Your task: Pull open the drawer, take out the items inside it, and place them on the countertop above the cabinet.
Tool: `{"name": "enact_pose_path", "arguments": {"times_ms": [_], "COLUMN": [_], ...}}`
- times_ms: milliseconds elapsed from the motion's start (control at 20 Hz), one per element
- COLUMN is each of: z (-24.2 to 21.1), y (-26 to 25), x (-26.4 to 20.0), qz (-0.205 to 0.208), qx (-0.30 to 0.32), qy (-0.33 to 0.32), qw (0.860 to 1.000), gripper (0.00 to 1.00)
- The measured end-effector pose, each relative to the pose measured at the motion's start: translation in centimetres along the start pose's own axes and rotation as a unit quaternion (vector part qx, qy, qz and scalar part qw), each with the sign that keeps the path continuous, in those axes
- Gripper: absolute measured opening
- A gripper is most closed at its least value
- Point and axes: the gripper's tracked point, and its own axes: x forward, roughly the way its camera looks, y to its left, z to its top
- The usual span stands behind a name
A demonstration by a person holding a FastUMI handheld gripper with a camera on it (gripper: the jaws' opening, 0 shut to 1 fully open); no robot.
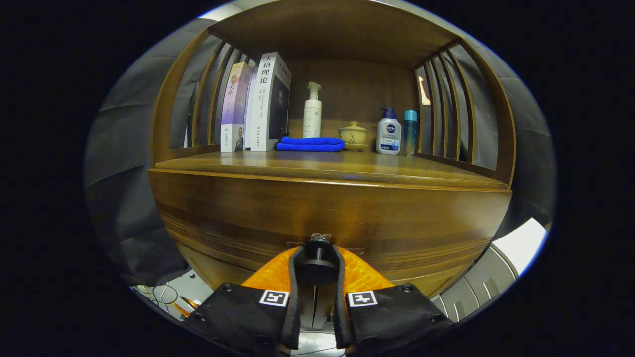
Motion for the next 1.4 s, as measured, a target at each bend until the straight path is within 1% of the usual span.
{"name": "enact_pose_path", "arguments": {"times_ms": [200,350,700,1000,1400], "z": [-0.2,-0.6,-1.9,-2.9,-4.6], "y": [-0.1,0.0,0.0,0.3,0.7], "x": [-0.4,-1.8,-5.5,-8.9,-12.6], "qz": [-0.004,-0.007,-0.007,0.016,0.024], "qx": [-0.014,-0.003,-0.01,-0.019,-0.034], "qy": [0.0,0.001,0.006,0.014,0.025], "qw": [1.0,1.0,1.0,1.0,0.999], "gripper": [0.3,0.3,0.3,0.3,0.3]}}
